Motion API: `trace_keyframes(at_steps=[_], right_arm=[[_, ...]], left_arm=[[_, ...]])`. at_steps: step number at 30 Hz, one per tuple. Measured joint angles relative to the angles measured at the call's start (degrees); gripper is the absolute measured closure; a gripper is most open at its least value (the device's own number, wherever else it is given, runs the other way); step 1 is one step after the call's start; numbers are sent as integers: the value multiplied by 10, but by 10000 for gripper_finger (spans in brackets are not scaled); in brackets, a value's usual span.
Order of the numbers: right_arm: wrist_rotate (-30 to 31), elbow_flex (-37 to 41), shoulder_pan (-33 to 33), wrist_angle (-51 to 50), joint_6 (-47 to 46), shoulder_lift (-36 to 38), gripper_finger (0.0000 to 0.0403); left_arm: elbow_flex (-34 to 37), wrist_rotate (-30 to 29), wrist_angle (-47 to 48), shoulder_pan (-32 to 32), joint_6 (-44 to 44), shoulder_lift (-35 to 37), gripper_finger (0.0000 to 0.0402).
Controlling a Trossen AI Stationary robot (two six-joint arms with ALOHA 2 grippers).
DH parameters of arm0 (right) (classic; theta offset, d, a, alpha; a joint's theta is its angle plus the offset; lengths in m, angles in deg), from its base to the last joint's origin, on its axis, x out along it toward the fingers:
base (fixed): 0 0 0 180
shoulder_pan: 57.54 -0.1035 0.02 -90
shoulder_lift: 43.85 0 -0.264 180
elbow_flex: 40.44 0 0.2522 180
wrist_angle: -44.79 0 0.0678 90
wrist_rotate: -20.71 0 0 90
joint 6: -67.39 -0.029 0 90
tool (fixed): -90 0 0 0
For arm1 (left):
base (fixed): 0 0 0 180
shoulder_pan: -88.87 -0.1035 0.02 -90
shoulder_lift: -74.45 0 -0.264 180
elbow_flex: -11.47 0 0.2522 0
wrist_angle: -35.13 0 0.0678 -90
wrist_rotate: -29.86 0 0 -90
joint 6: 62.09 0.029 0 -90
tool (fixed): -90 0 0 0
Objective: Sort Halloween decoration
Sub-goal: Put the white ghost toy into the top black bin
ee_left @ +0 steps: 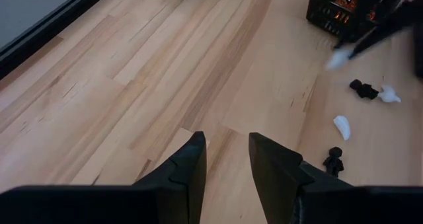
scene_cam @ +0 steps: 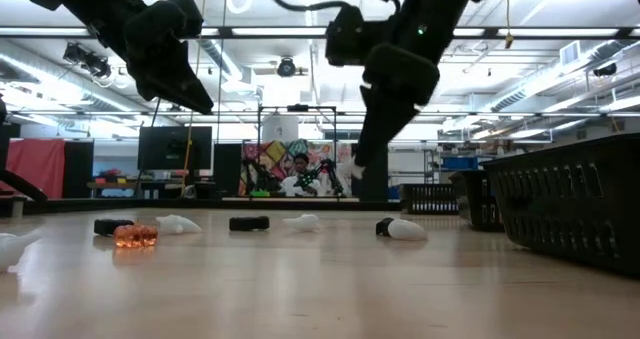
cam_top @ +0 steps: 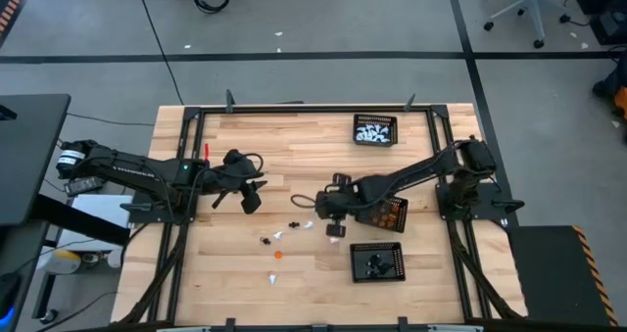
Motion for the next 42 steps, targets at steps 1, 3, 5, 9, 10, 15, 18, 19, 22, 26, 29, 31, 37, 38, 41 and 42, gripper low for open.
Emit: trace_keyframes(at_steps=[1, 3, 5, 9, 10, 15, 18, 19, 22, 26, 29, 31, 37, 38, 41, 42], right_arm=[[8, 0, 5, -8, 6, 9, 331], [24, 0, 17, -28, 18, 27, 331], [40, 2, 31, -46, 32, 45, 331], [64, 16, 66, -79, 61, 88, 331], [69, 20, 77, -87, 69, 98, 331], [71, 57, 147, -95, 119, 156, 331], [68, 81, 197, -94, 154, 190, 330], [66, 88, 214, -93, 169, 201, 330], [47, 109, 271, -87, 218, 225, 330], [6, 138, 357, -72, 287, 237, 330], [-31, 157, 424, -58, 326, 229, 330], [-52, 164, 464, -36, 351, 222, 330], [-87, 168, 552, 23, 388, 191, 330], [-98, 168, 562, 26, 389, 185, 330], [-132, 168, 579, 22, 389, 167, 329], [-142, 168, 582, 18, 389, 161, 328]], left_arm=[[0, 0, 0, 0, 0, 0, 278], [0, 0, 0, 0, 0, 0, 278], [0, 0, 0, 0, 0, 0, 278], [0, 0, 0, 0, 0, 0, 278], [0, 0, 0, 0, 1, 0, 278], [0, 0, 0, 0, -3, 0, 278], [0, 0, 0, 0, -18, 0, 278], [0, 0, 0, 0, -22, 0, 278], [0, 0, 0, 0, -26, 0, 278], [0, 0, -2, 0, -37, 0, 278], [0, 0, -8, 0, -61, 0, 278], [0, 0, -12, 0, -86, 0, 278], [0, 0, -13, 0, -154, 0, 278], [0, 0, -14, 0, -165, 0, 278], [0, 0, -23, 0, -180, 0, 278], [0, 0, -26, 0, -184, 0, 278]])
